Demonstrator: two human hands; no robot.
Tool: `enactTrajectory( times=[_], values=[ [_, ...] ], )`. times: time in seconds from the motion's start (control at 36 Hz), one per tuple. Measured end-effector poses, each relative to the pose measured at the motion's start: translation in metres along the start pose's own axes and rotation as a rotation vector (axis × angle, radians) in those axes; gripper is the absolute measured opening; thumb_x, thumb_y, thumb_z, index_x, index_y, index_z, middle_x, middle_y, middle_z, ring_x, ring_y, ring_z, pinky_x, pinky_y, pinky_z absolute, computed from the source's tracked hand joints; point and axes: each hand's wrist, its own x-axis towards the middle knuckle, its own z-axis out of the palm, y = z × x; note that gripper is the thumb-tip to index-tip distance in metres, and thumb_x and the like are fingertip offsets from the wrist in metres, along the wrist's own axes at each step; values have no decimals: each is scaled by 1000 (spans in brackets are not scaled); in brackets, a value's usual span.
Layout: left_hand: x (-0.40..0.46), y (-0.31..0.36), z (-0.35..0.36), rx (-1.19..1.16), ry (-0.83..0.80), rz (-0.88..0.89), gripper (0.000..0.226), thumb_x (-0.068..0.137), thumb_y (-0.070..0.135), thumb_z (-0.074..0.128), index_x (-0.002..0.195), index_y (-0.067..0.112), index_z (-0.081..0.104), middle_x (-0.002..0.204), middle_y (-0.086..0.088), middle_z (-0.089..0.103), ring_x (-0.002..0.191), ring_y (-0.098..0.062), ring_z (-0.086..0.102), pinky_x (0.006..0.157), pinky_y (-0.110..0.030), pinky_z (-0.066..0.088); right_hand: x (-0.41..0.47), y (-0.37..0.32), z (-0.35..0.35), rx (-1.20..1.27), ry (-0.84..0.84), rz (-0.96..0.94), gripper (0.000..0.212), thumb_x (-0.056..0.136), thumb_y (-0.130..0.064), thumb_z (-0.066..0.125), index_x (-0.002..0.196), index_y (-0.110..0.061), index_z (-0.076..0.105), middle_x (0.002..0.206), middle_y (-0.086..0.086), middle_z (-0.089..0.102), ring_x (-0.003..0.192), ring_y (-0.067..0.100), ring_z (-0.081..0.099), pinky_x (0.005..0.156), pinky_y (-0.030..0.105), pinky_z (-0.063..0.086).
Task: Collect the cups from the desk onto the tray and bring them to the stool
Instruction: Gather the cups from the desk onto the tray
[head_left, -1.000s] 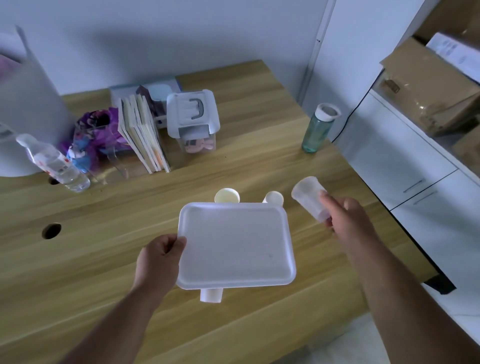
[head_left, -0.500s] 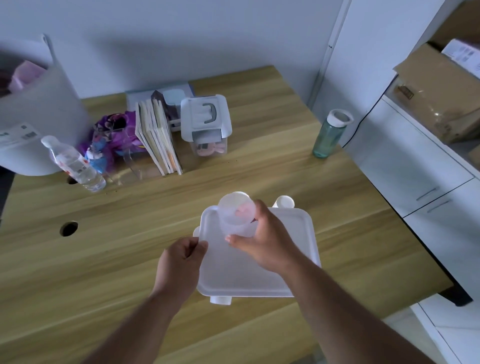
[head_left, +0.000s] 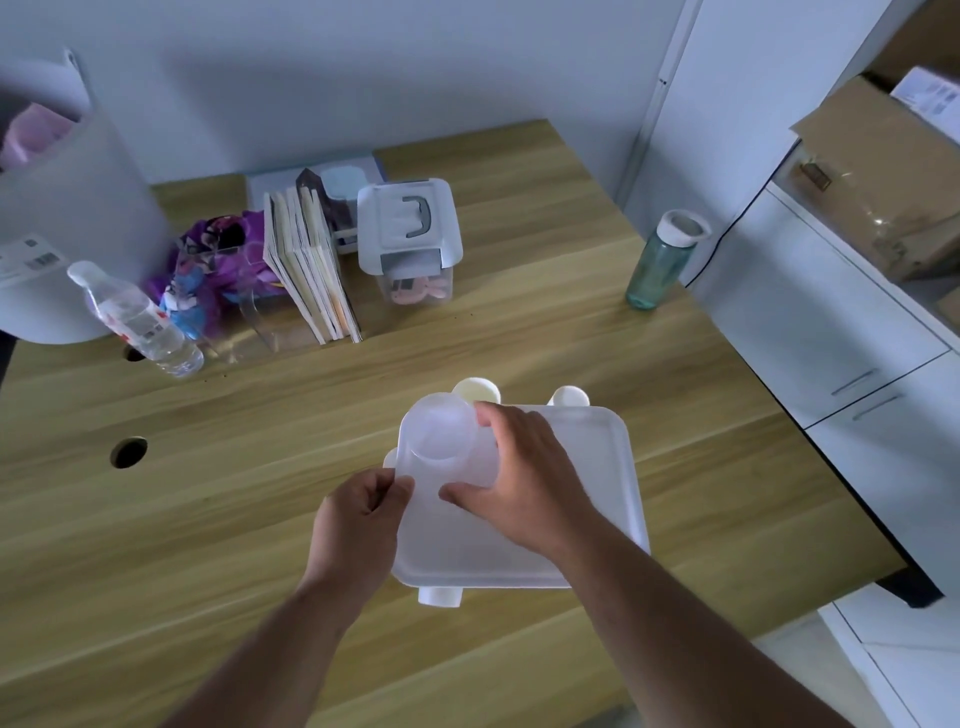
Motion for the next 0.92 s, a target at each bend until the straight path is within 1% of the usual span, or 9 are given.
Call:
enactTrajectory(
  times=[0.11, 0.19, 0.25, 0.42, 0.53, 0.61, 0.69, 0.78, 0.92],
  values=[
    [7, -6, -6, -28, 15, -12, 19, 101, 29, 66, 89, 26, 81, 81, 7, 82, 84, -29, 77, 70, -42, 60, -9, 19, -27, 139, 146, -8, 73, 81, -50, 72, 144, -17, 56, 132, -7, 64, 106, 13, 57, 97, 19, 42],
    [13, -11, -10, -18, 26, -13, 18, 101, 29, 66, 92, 28, 81, 80, 11, 81, 82, -24, 76, 69, -37, 59, 1, 49, -46, 164, 422, 78, 51, 83, -30, 67, 131, -14, 64, 118, -2, 71, 93, 19, 63, 88, 33, 52],
    [16, -16, -14, -15, 43, -12, 17, 101, 29, 66, 93, 29, 81, 81, 12, 81, 80, -23, 76, 68, -37, 59, 16, 77, -53, 75, 509, 174, 44, 86, -18, 70, 129, -13, 63, 116, 2, 71, 92, 23, 65, 87, 42, 56],
    [25, -34, -19, 4, 80, -35, 16, 101, 31, 66, 95, 30, 81, 82, 14, 82, 81, -20, 78, 74, -40, 60, 58, 136, -45, -193, 39, 302, 77, 91, -19, 75, 160, -22, 39, 156, 9, 47, 137, 31, 53, 110, 43, 46],
    [30, -44, -19, 38, 96, -47, 17, 101, 32, 66, 95, 30, 81, 82, 14, 81, 80, -19, 77, 69, -35, 57, 81, 147, -26, -417, -197, 203, 88, 91, -12, 71, 164, -33, 28, 169, 5, 29, 145, 34, 45, 113, 44, 45],
    [33, -47, -19, 61, 105, -54, 17, 101, 32, 66, 94, 29, 81, 81, 13, 81, 80, -19, 76, 68, -34, 56, 91, 149, -16, -574, -317, 158, 84, 94, -10, 66, 164, -35, 27, 173, 3, 21, 146, 35, 43, 112, 44, 46],
    [33, -45, -17, 61, 96, -51, 17, 101, 31, 65, 94, 28, 81, 81, 12, 81, 78, -18, 76, 64, -31, 53, 95, 150, -11, -647, -320, 133, 78, 91, -10, 64, 159, -35, 35, 166, 1, 33, 139, 32, 50, 106, 42, 49],
    [32, -42, -17, 49, 99, -53, 18, 101, 30, 66, 92, 27, 81, 79, 12, 81, 77, -18, 76, 65, -32, 54, 94, 150, -9, -686, -258, 90, 62, 89, -9, 66, 145, -26, 48, 141, 4, 53, 119, 34, 61, 90, 41, 55],
    [28, -36, -19, 49, 103, -45, 19, 102, 30, 65, 91, 27, 80, 79, 14, 81, 77, -17, 76, 66, -32, 55, 91, 142, -27, -747, -101, 163, 52, 84, -32, 81, 124, -14, 55, 116, 11, 66, 103, 36, 69, 80, 43, 57]
  ],
)
